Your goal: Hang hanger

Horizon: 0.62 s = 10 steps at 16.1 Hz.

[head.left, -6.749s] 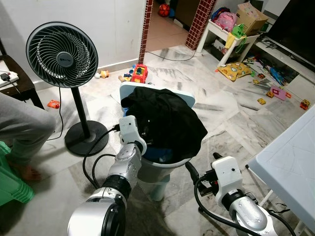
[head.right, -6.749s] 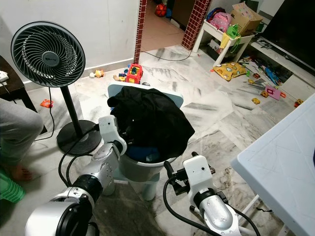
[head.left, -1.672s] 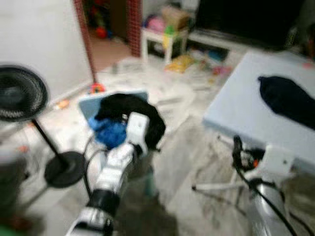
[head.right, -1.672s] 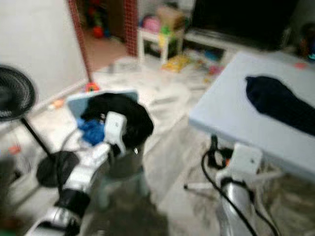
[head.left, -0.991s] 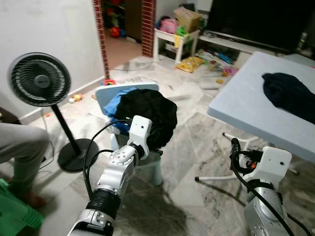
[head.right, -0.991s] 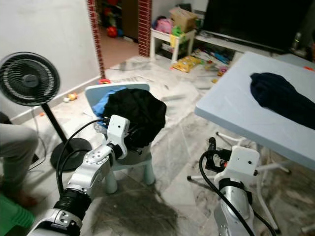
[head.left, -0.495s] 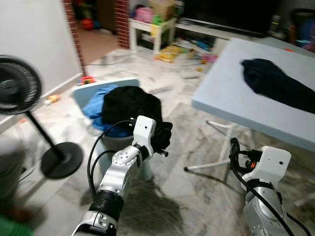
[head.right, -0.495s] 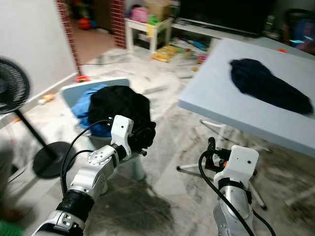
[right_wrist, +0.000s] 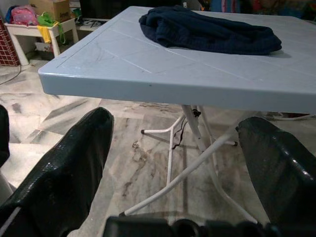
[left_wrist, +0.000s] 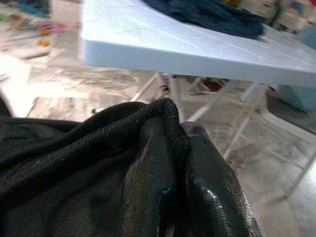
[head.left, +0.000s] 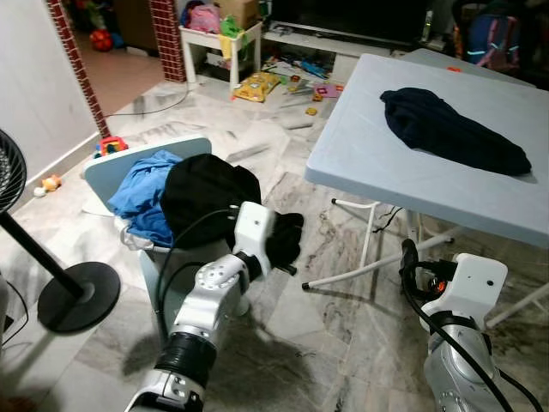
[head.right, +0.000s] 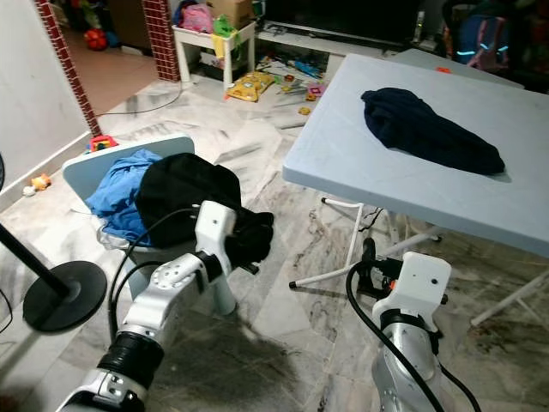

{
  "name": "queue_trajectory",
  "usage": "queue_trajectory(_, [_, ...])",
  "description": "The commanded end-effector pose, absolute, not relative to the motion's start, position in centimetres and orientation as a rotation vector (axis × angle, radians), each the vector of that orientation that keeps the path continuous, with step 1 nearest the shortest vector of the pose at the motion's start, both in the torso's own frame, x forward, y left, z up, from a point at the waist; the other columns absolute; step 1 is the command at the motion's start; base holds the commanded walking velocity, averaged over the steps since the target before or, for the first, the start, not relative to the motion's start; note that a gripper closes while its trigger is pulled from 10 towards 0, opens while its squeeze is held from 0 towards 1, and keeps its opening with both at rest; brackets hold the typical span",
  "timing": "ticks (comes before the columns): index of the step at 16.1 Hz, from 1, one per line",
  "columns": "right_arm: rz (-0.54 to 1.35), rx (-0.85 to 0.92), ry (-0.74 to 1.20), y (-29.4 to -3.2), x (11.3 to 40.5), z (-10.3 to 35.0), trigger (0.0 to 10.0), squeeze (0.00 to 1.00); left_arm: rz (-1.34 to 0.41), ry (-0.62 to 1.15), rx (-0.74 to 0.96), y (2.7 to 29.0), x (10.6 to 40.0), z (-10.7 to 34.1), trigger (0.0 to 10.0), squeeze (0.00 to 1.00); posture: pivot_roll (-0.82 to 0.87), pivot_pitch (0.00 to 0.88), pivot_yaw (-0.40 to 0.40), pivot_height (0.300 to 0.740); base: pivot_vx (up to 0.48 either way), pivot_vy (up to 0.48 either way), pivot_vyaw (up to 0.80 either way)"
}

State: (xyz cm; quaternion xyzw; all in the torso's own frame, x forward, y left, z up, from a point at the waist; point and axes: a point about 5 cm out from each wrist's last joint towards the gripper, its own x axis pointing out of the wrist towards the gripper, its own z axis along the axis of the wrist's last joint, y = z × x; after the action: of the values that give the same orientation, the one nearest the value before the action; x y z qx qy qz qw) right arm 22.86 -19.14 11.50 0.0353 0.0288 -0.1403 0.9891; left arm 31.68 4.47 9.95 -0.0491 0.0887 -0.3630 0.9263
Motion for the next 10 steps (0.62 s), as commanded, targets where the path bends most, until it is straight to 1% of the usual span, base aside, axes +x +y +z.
queue_trajectory(1, [-0.291, 0.06, 0.053, -19.4, 22.8, 11.6, 10.0, 0.0, -0.81, 0.139, -0.066, 3.4, 31.2, 10.6, 10.0, 0.0, -0.04, 0.004, -0.068, 0.74, 0.0, 0.0, -0.8])
queue_trajectory(3, [-0.308, 0.036, 0.027, -19.9, 22.7, 12.0, 10.0, 0.0, -0.807, 0.127, -0.046, 3.5, 31.1, 10.6, 10.0, 0.0, -0.04, 0.004, -0.067, 0.74, 0.0, 0.0, -0.8])
queue_trajectory(5, [-0.377, -0.019, 0.003, -22.1, 21.9, 12.7, 10.0, 0.0, -0.726, 0.113, -0.004, 5.4, 31.6, 10.4, 10.0, 0.0, -0.03, 0.006, -0.065, 0.74, 0.0, 0.0, -0.8])
queue_trajectory(6, [-0.45, -0.054, -0.002, -24.0, 21.2, 13.0, 10.0, 0.0, -0.676, 0.115, 0.003, 7.1, 32.0, 10.3, 10.0, 0.0, -0.03, 0.009, -0.063, 0.74, 0.0, 0.0, -0.8])
queue_trajectory(7, [-0.482, -0.063, 0.0, -24.9, 20.8, 13.1, 10.0, 0.0, -0.648, 0.11, -0.006, 8.1, 32.1, 10.4, 10.0, 0.0, -0.03, 0.01, -0.062, 0.74, 0.0, 0.0, -0.8])
queue_trajectory(8, [-0.508, -0.066, 0.006, -25.7, 20.4, 13.0, 10.0, 0.0, -0.62, 0.096, -0.04, 8.8, 32.3, 10.7, 10.0, 0.0, -0.03, 0.011, -0.062, 0.74, 0.0, 0.0, -0.8])
queue_trajectory(9, [-0.54, -0.078, 0.017, -26.6, 19.9, 12.9, 10.0, 0.0, -0.599, 0.091, -0.126, 9.6, 32.2, 11.0, 10.0, 0.0, -0.03, 0.011, -0.062, 0.74, 0.0, 0.0, -0.8])
queue_trajectory(10, [-0.567, -0.084, 0.032, -27.6, 19.0, 12.7, 10.0, 0.0, -0.534, 0.131, -0.194, 11.1, 32.2, 10.8, 10.0, 0.0, -0.03, 0.012, -0.061, 0.74, 0.0, 0.0, -0.8])
